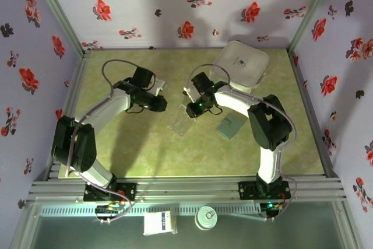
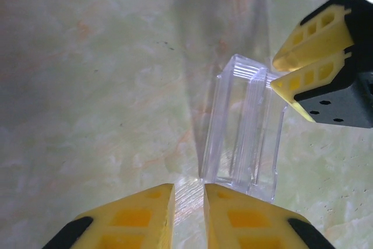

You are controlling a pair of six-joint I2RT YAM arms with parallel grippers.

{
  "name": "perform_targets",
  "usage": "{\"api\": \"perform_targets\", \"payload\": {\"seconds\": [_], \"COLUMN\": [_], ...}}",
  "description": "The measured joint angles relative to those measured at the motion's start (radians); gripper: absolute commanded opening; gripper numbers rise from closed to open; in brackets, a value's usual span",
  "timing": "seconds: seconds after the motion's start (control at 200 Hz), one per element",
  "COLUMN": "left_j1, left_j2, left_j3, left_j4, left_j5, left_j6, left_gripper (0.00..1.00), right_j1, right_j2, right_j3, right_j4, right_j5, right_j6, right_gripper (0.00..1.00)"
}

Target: Take the credit cards out of the card holder

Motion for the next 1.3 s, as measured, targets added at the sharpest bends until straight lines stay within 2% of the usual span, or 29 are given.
{"api": "perform_targets", "payload": {"seconds": [0.42, 0.54, 0.85, 1.0, 1.3], "left_j1": [0.037, 0.055, 0.142, 0.17, 0.182], "left_j2": [-0.06, -0.087, -0.207, -0.229, -0.238], "left_j3": [-0.024, -0.024, -0.025, -0.042, -0.084], "left_j4": [0.005, -0.011, -0.021, -0.017, -0.003], "left_j5": [-0.021, -0.049, -0.072, -0.075, -0.072], "left_j6": [-0.045, -0.065, -0.124, -0.138, -0.151], "left_gripper": [0.19, 0.2, 0.21, 0.22, 0.22], "right_j1": [0.001, 0.001, -0.007, -0.037, -0.063], "right_j2": [0.001, -0.029, -0.068, -0.008, 0.132], "right_j3": [0.014, 0.007, 0.019, 0.121, 0.259], "right_j4": [-0.005, 0.001, 0.01, -0.006, -0.039], "right_j5": [0.021, 0.073, 0.298, 0.356, 0.444], "right_j6": [0.027, 0.095, 0.341, 0.444, 0.546], "right_gripper": [0.1, 0.06, 0.04, 0.02, 0.01]}}
